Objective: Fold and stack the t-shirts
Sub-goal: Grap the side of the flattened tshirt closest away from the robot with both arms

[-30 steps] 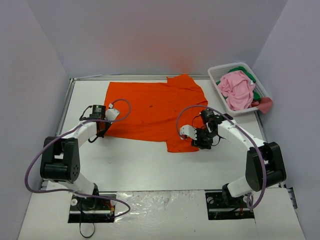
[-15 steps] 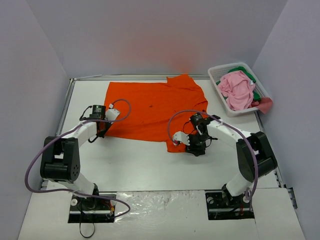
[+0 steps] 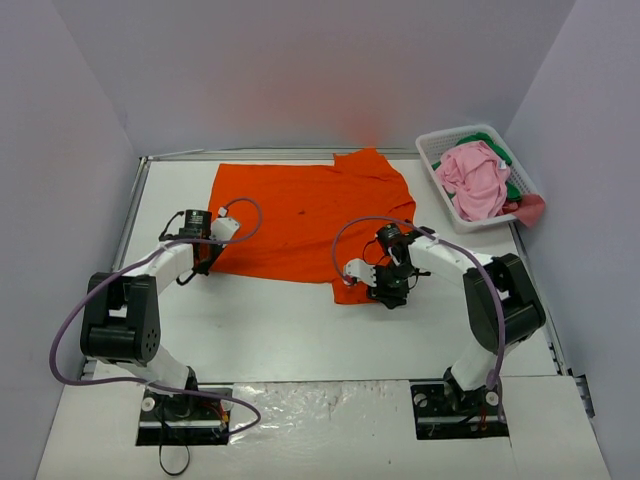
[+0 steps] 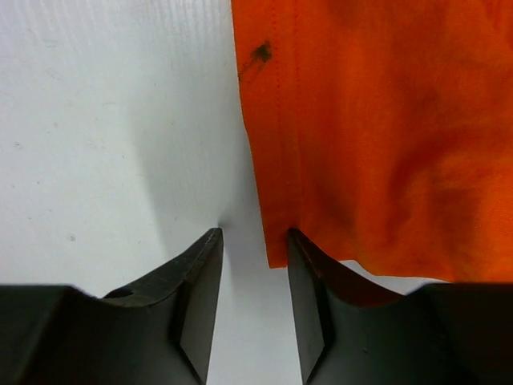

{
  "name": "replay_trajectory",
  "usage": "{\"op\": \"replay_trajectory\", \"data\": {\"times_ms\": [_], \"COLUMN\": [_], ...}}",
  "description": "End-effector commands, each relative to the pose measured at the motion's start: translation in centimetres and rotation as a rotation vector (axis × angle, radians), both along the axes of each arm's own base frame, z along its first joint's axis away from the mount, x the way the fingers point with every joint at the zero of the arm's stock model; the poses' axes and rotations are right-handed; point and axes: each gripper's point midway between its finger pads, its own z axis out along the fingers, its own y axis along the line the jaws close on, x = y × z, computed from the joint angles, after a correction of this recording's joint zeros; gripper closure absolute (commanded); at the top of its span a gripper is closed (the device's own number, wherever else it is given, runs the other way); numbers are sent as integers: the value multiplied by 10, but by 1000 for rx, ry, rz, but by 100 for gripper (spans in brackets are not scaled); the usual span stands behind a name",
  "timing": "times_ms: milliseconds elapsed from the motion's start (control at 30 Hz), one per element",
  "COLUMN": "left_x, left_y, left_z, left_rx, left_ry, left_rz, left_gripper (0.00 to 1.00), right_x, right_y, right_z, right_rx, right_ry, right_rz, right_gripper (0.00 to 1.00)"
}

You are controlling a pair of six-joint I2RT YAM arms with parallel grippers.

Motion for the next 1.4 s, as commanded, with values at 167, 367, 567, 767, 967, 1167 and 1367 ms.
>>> {"op": "replay_trajectory", "data": {"times_ms": [167,367,567,767,967,1167,1367], "left_x": [4,3,3,3,2,1,1], "left_y": [-2,-1,-7,-8,-8,-8,-8], "left_z": [10,11,15,18,17,14,14], "left_rx": [-23,-23,-46,-54,-58,-56,-57], "left_ry": [-19,-20,-28,-38,-35,-27,-27], "left_rz": [0,2,-14,-19,-20,-21,-23], "left_gripper": [98,98,98,97,98,98,98], "right_x": [1,0,3,9,12,10,9], "right_y": [-2,-5,-2,-1,-6,-10,-13], "right_z": [-4,-4,13,41,39,18,5], "right_rx": [-35,-53,-25,2,-25,-62,-76], "right_ry": [22,22,-16,-87,-96,-36,3], "right_rz": [-30,-53,-85,-80,-67,-59,-57], "right_gripper": [81,100,87,75,72,65,60]}}
